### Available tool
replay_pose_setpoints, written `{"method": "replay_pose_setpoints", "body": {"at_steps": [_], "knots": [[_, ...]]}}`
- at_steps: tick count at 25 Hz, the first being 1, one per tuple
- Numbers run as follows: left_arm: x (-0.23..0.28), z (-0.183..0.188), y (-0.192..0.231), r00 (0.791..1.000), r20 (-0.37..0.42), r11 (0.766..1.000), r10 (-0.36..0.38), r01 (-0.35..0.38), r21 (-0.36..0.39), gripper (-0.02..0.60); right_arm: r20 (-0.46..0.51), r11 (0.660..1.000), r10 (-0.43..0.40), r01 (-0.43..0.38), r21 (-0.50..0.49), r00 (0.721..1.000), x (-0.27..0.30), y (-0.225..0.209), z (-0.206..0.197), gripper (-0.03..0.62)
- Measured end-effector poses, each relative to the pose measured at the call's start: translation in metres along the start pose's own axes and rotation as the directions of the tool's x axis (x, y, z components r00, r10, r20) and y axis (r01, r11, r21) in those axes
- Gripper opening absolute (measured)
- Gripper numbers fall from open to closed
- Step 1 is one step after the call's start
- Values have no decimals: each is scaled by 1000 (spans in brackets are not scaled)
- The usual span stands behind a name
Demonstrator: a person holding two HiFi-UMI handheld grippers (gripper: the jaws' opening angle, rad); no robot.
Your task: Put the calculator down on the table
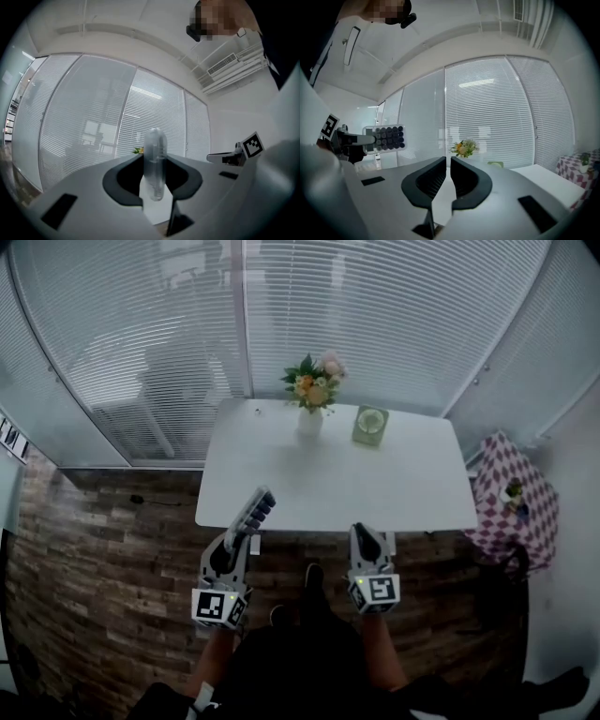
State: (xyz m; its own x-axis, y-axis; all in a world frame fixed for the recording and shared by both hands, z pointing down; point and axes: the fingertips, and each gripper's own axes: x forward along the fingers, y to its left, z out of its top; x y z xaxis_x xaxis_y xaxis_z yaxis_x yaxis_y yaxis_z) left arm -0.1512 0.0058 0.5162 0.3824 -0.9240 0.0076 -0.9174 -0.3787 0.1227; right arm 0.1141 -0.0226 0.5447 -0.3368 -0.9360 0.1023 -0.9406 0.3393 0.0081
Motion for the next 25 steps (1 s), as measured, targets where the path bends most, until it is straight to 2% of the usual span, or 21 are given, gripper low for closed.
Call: {"method": "replay_pose_setpoints", "body": {"at_steps": [7,10,17,19,25], "knots": [[52,-1,20,999,-4,999,35,-35,-11,100,-1,999,44,-44,-26,999,59,-17,4,9],[74,4,22,999,7,999,40,-40,-6,100,34,996,82,-81,-22,996,81,-24,12,9],[122,17,29,998,27,998,65,-64,-12,100,21,995,96,-96,-10,995,130,-52,22,9],[132,21,29,997,30,997,74,-73,-5,100,3,995,99,-98,-8,995,141,-58,24,9],[156,24,25,994,26,993,111,-112,34,100,-14,984,177,-177,-32,984,166,-68,33,9]]}}
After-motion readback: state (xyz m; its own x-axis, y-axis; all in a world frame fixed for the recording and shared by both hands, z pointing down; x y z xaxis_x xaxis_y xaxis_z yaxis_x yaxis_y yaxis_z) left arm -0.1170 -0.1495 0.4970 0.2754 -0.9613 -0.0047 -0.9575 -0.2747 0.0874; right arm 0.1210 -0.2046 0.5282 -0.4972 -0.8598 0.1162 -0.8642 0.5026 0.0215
